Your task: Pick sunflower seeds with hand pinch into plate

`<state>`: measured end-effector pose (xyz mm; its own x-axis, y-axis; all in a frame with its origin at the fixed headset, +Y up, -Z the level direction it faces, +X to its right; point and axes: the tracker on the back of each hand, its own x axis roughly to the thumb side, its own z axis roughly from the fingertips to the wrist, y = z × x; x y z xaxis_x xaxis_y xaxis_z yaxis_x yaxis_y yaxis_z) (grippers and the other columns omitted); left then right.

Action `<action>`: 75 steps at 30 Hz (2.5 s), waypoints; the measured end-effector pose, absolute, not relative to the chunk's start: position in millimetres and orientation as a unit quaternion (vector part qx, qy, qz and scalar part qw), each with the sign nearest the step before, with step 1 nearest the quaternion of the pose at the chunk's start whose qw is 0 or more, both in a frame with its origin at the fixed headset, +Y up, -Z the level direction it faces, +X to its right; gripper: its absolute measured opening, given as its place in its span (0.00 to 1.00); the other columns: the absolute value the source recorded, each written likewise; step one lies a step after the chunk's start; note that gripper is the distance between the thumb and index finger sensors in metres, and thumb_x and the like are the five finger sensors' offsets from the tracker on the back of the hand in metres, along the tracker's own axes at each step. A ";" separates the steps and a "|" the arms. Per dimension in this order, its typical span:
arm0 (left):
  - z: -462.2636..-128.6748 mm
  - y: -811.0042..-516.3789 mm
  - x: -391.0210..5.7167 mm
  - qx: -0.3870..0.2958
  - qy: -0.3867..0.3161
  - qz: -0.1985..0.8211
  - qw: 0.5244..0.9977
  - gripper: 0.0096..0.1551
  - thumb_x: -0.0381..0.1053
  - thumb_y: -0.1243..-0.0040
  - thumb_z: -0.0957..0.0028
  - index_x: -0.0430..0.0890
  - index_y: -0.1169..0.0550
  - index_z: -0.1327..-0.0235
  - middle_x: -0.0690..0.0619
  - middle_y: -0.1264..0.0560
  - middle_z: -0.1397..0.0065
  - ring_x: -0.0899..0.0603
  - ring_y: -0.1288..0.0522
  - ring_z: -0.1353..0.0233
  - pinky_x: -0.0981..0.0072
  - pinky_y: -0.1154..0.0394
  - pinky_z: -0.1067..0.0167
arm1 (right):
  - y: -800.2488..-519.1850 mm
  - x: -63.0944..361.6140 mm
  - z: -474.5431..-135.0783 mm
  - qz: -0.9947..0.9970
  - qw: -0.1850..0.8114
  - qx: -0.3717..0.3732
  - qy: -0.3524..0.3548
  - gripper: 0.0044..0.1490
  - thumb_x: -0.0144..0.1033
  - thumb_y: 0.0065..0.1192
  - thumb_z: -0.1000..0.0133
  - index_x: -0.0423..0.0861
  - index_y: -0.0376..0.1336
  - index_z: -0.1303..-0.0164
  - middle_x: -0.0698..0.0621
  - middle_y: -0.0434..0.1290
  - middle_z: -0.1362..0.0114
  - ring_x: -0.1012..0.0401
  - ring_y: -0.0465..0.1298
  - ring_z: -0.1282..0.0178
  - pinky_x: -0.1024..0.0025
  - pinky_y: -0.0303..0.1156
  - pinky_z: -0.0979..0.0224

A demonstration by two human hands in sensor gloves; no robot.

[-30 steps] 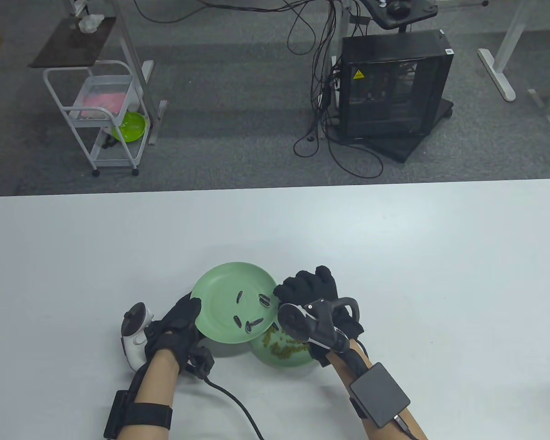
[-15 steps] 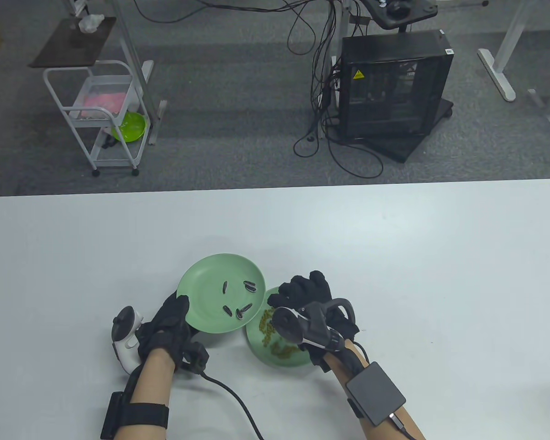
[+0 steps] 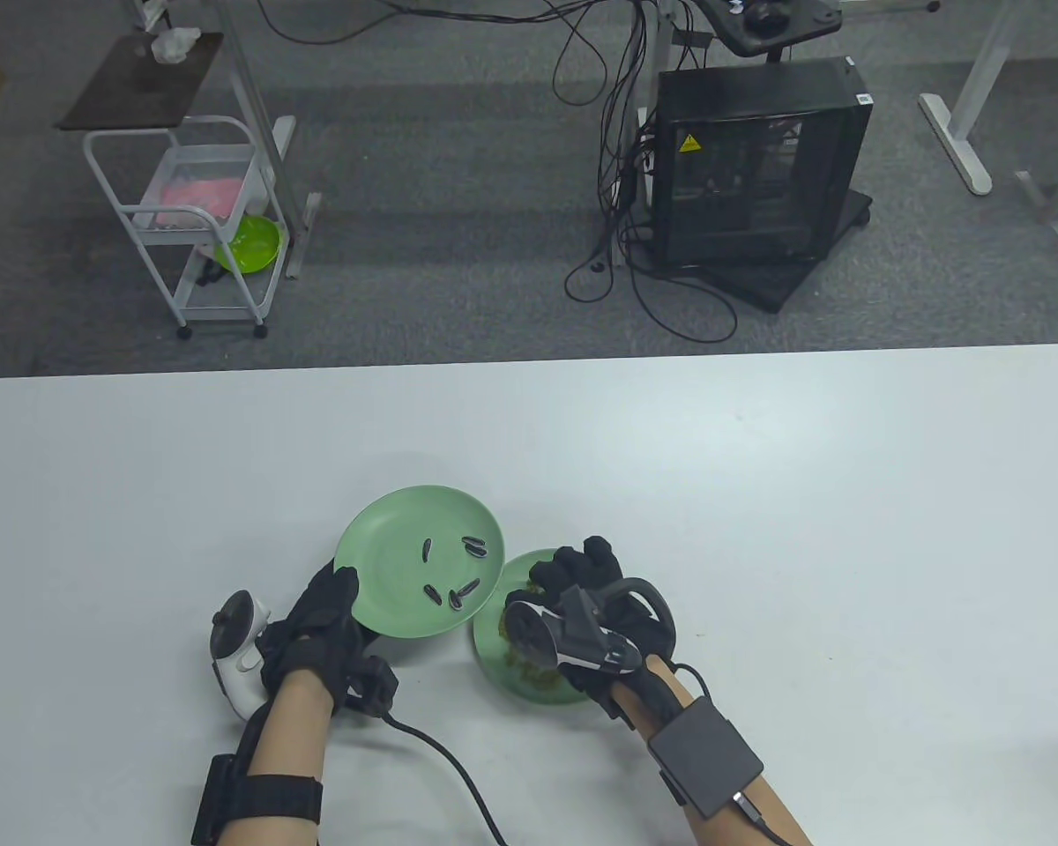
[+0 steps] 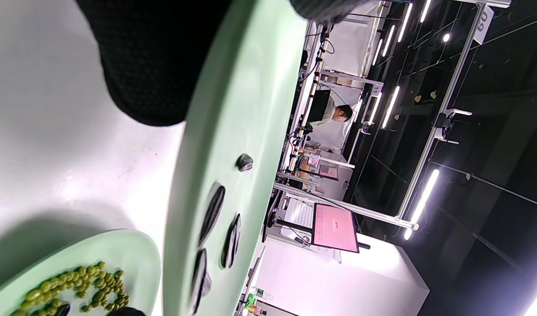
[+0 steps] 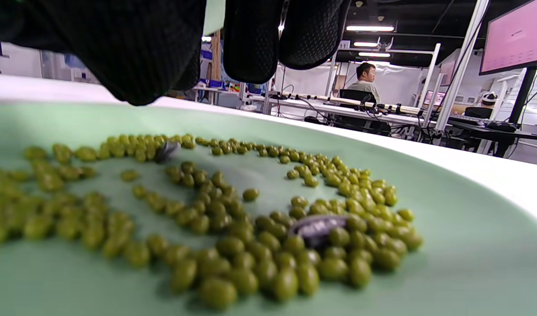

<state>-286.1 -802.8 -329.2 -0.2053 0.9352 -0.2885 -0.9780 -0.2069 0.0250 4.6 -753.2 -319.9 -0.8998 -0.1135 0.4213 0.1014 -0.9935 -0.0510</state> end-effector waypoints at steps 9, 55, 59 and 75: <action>-329.3 -803.2 -286.5 -0.106 0.101 0.769 0.622 0.39 0.50 0.52 0.43 0.36 0.45 0.23 0.37 0.33 0.30 0.43 0.18 0.38 0.59 0.15 0.49 | -763.2 -2.3 -319.6 -0.971 0.085 -0.222 -0.009 0.33 0.53 0.59 0.55 0.75 0.59 0.37 0.59 0.62 0.22 0.54 0.63 0.19 0.37 0.46 0.18; -329.5 -803.7 -285.1 -0.108 0.100 0.769 0.622 0.39 0.50 0.51 0.43 0.35 0.45 0.24 0.36 0.32 0.30 0.42 0.18 0.38 0.59 0.15 0.49 | -758.4 -6.1 -318.6 -0.972 0.101 -0.213 0.003 0.27 0.52 0.65 0.58 0.67 0.69 0.46 0.66 0.79 0.39 0.61 0.75 0.28 0.40 0.53 0.19; -329.6 -803.7 -284.9 -0.109 0.100 0.769 0.622 0.39 0.50 0.51 0.43 0.35 0.45 0.24 0.36 0.32 0.30 0.42 0.18 0.38 0.59 0.15 0.49 | -759.2 -6.9 -318.9 -0.971 0.101 -0.216 0.008 0.26 0.51 0.64 0.57 0.67 0.70 0.47 0.66 0.80 0.40 0.62 0.76 0.29 0.41 0.53 0.18; -330.2 -804.1 -282.3 -0.113 0.096 0.768 0.623 0.39 0.50 0.51 0.43 0.35 0.45 0.24 0.36 0.32 0.30 0.42 0.18 0.39 0.59 0.15 0.50 | -753.3 -5.5 -317.8 -0.973 0.090 -0.210 0.044 0.23 0.51 0.63 0.57 0.64 0.73 0.52 0.66 0.83 0.48 0.64 0.79 0.34 0.44 0.57 0.19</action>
